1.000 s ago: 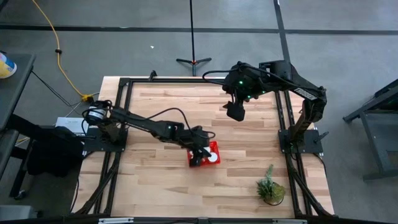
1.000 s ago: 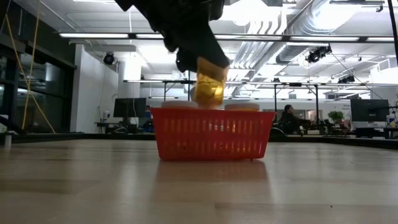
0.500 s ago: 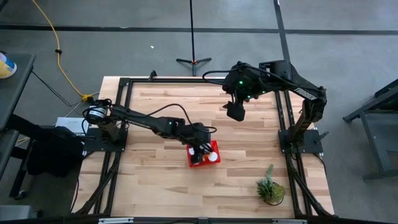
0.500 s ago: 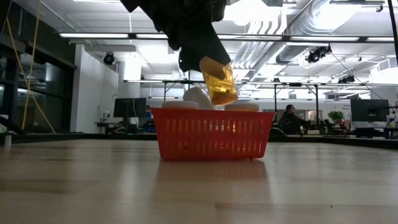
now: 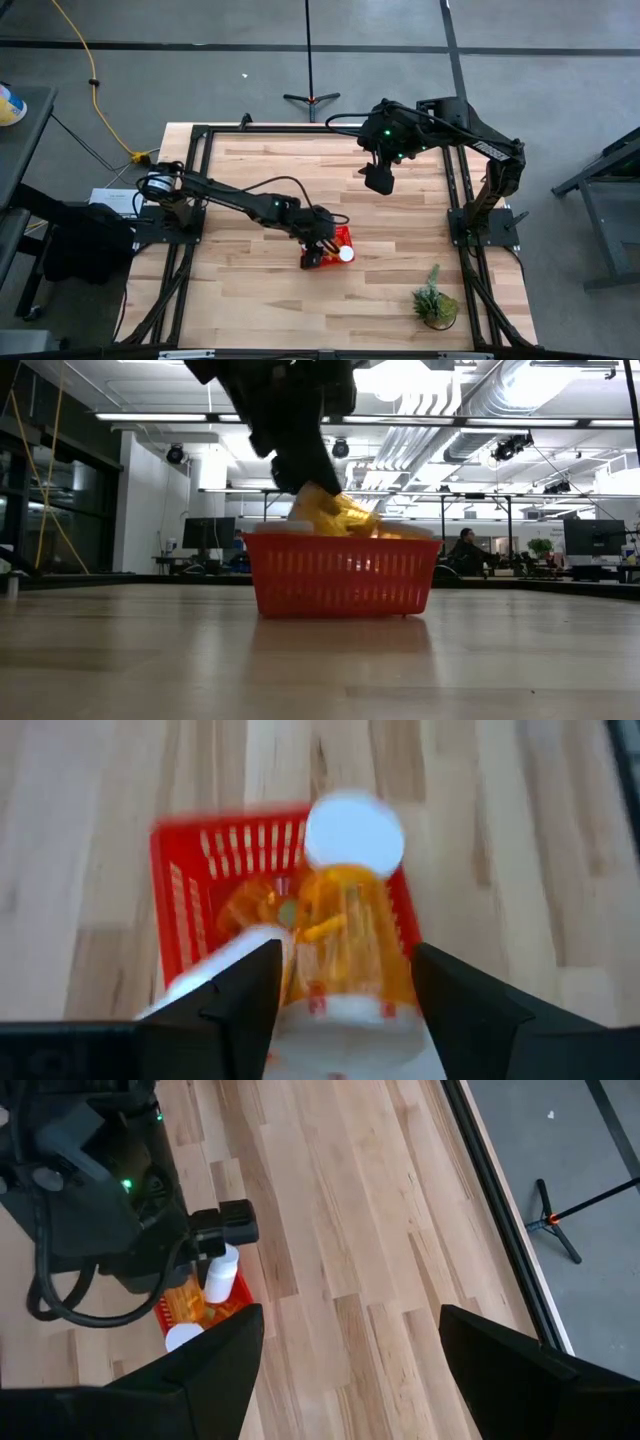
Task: Pick and place pill bottles into a basket
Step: Put the orange pill bottle into the red basket, then return to Home Position
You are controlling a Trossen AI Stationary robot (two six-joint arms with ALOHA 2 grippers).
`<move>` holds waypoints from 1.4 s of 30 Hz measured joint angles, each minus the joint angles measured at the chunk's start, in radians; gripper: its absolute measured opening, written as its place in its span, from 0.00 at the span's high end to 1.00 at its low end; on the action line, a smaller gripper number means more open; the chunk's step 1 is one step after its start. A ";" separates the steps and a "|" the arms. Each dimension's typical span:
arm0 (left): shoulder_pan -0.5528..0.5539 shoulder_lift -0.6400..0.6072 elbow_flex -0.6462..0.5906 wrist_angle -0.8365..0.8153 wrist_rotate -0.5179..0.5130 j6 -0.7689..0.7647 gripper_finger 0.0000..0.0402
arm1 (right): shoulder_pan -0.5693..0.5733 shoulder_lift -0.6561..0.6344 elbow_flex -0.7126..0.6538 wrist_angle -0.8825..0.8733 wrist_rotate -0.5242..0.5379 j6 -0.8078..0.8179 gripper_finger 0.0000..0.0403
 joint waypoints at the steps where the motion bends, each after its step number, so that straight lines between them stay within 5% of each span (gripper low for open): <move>1: 0.001 0.001 -0.004 -0.012 0.005 -0.001 0.37 | 0.000 0.000 0.000 0.000 0.000 0.000 0.27; 8: 0.001 0.002 -0.002 -0.008 -0.009 0.001 0.41 | 0.000 0.000 0.000 0.000 0.000 0.000 0.27; 28: 0.001 -0.039 0.013 0.046 -0.021 0.004 0.15 | 0.000 0.000 0.000 0.000 0.000 -0.005 0.27; 42: 0.098 -0.186 0.025 0.033 0.082 -0.042 0.21 | -0.001 -0.021 0.001 0.024 -0.032 -0.027 0.27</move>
